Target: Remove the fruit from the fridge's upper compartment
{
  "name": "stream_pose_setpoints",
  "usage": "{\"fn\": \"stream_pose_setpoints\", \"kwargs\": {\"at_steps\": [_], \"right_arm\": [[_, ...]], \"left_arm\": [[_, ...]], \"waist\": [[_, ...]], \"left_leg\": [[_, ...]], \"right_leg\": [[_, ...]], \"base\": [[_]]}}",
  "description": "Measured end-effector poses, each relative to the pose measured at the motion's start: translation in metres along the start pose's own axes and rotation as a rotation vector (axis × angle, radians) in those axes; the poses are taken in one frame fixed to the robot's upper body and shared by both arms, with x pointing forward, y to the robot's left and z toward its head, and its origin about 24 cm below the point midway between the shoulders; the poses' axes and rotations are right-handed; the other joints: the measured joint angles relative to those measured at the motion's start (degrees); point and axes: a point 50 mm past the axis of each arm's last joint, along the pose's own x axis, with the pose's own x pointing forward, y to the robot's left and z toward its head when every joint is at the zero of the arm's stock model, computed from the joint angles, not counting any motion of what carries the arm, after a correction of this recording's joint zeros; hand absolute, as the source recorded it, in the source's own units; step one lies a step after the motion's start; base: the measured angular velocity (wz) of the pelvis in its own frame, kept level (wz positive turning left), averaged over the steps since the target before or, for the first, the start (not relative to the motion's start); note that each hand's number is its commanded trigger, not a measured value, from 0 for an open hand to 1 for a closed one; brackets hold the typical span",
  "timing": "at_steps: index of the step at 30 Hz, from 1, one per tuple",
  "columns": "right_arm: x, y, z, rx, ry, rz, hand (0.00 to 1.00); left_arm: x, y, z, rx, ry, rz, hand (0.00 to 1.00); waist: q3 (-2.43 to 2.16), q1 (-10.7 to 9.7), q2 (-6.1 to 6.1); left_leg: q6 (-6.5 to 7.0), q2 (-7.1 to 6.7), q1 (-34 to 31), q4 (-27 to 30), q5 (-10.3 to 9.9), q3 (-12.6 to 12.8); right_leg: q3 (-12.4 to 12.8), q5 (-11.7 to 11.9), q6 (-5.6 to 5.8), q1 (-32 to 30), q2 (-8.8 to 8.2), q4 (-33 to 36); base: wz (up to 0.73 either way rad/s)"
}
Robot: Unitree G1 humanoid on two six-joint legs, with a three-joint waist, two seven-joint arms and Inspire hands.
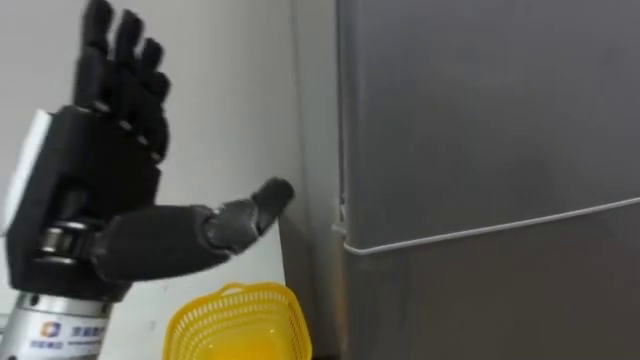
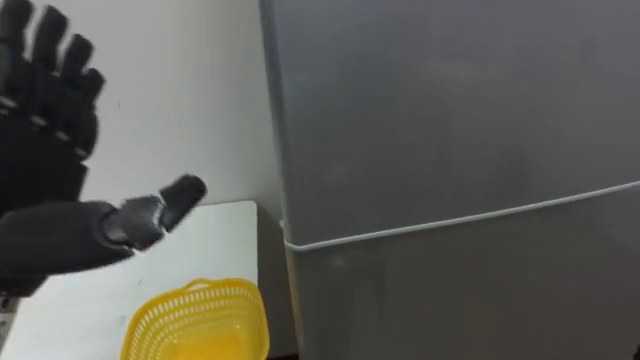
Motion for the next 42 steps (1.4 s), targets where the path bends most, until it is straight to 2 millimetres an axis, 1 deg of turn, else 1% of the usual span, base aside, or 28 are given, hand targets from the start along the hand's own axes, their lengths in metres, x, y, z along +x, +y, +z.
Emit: {"fn": "stream_pose_setpoints", "kwargs": {"at_steps": [6,8,11,14,16,17,18,25,28,35,41,42], "right_arm": [[0.0,-0.004,0.0,0.004,0.001,-0.001,0.0],[-0.001,-0.005,0.001,0.004,0.0,-0.003,0.0],[-0.001,-0.008,0.0,0.003,0.0,-0.01,0.0],[-0.002,-0.013,0.002,0.0,-0.003,-0.023,0.0],[-0.002,-0.014,0.002,-0.005,-0.002,-0.023,0.0],[-0.002,-0.014,0.003,-0.005,-0.004,-0.023,0.0],[-0.002,-0.013,0.003,-0.006,-0.005,-0.021,0.0],[-0.001,-0.014,0.009,-0.009,-0.005,-0.018,0.0],[-0.001,-0.015,0.012,-0.009,-0.009,-0.022,0.0],[-0.001,-0.014,0.009,-0.005,0.017,-0.017,0.0],[-0.001,-0.015,0.01,-0.004,0.015,-0.018,0.0],[-0.001,-0.015,0.01,-0.004,0.014,-0.018,0.0]], "left_arm": [[0.011,-0.009,0.005,-0.043,-0.037,-0.097,0.0],[0.012,-0.014,0.005,-0.052,-0.039,-0.134,0.0],[0.012,-0.02,0.004,-0.09,-0.031,-0.179,0.0],[0.012,-0.022,0.003,-0.097,-0.028,-0.202,0.0],[0.012,-0.025,0.001,-0.113,-0.021,-0.223,0.0],[0.012,-0.028,0.0,-0.119,-0.015,-0.246,0.0],[0.012,-0.029,0.0,-0.121,-0.015,-0.251,0.0],[0.011,-0.028,-0.006,-0.159,0.003,-0.261,0.0],[0.011,-0.028,-0.009,-0.165,0.014,-0.259,0.0],[0.011,-0.027,-0.011,-0.167,0.023,-0.258,0.0],[0.011,-0.027,-0.011,-0.17,0.024,-0.256,0.0],[0.011,-0.027,-0.011,-0.17,0.024,-0.256,0.25]], "waist": [[0.01,-1.32,0.45],[0.01,-1.37,0.45],[-0.02,-1.39,0.53],[-0.01,-1.41,0.51],[-0.01,-1.45,0.5],[0.0,-1.45,0.5],[0.01,-1.4,0.48],[0.09,-1.32,0.43],[0.25,-1.34,0.63],[0.29,-1.31,0.81],[0.31,-1.28,0.94],[0.3,-1.28,0.94]], "left_leg": [[0.0,0.04,0.03,-0.04,0.0,0.03],[0.0,0.07,0.05,-0.07,0.0,0.04],[-0.01,0.19,0.18,-0.1,0.01,1.31],[-0.01,0.22,0.16,-0.11,0.01,1.45],[-0.01,0.23,0.16,-0.13,0.01,1.65],[-0.01,0.28,0.18,-0.17,0.01,2.08],[-0.01,0.34,0.21,-0.2,0.0,2.46],[-0.01,0.44,0.74,-0.54,0.0,2.84],[-0.01,0.52,0.8,-1.16,0.0,2.84],[-0.01,0.62,0.71,-1.21,0.0,2.84],[-0.01,0.63,0.74,-1.21,0.0,2.84],[-0.01,0.64,0.73,-1.21,0.0,2.84]], "right_leg": [[0.49,0.01,-0.01,-0.45,0.06,0.12],[0.63,0.02,-0.02,-0.49,0.1,0.13],[1.31,0.03,-0.04,-0.62,0.18,0.11],[2.03,0.03,-0.05,-0.6,0.28,0.12],[2.07,0.03,-0.05,-0.61,0.29,0.11],[2.16,0.04,-0.05,-0.64,0.31,0.11],[2.25,0.05,-0.08,-0.66,0.35,0.1],[2.24,0.06,-0.09,-0.37,0.46,-0.06],[2.24,0.06,-0.08,-0.4,0.6,-0.14],[2.2,0.07,-0.11,-0.49,0.71,-0.12],[2.21,0.09,-0.14,-0.49,0.74,-0.07],[2.2,0.09,-0.14,-0.49,0.74,-0.07]], "base": [[-0.04],[-0.05],[-0.11],[-0.12],[-0.02],[0.0],[-0.03],[0.0],[0.01],[0.0],[0.0],[0.0]]}}
